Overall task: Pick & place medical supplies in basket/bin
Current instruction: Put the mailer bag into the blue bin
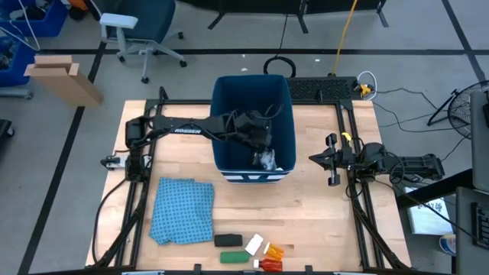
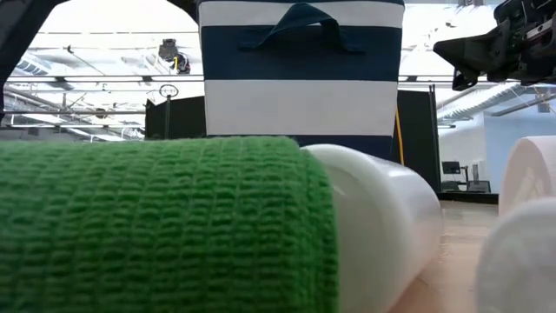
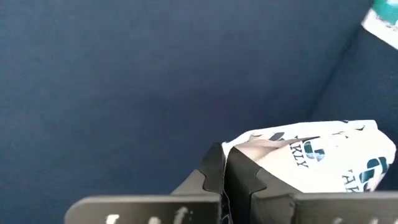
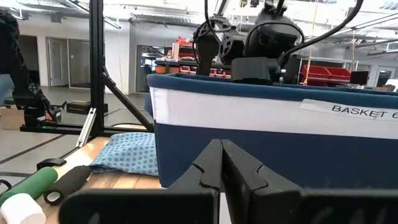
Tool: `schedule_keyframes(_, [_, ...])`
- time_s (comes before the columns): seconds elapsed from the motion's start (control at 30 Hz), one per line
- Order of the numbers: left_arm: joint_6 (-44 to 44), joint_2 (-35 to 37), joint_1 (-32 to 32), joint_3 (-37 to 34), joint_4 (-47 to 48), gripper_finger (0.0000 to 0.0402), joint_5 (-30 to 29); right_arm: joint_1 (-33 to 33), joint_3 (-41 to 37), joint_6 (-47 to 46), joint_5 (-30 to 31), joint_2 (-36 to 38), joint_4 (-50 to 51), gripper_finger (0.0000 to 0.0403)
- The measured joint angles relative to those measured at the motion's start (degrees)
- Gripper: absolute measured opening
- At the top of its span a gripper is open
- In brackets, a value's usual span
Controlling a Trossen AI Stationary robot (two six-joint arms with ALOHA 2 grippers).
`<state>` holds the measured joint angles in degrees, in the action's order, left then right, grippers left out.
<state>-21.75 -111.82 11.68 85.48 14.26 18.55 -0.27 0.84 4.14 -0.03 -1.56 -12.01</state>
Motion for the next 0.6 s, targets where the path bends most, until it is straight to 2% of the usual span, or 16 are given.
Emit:
schedule_keyframes(0.23, [2.01,0.21,-0.13,-5.36,-3.19,0.0000,2.00,0.00,0.00,0.00,0.00,0.00,0.00,0.0000])
schedule_keyframes(0.37, [4.22,0.08,-0.09,-5.23,-3.35,0.0004,1.85,0.00,-0.01,0.00,0.00,0.00,0.00,0.0000])
schedule_keyframes(0.5, [5.57,1.23,-0.09,-3.68,-3.84,0.0037,1.96,0.00,0.00,0.00,0.07,0.00,0.00,0.0000])
schedule_keyframes(0.6, [5.10,2.95,-0.18,-1.96,-1.48,0.0081,1.29,0.00,-0.02,0.00,0.15,0.00,-0.15,0.0000])
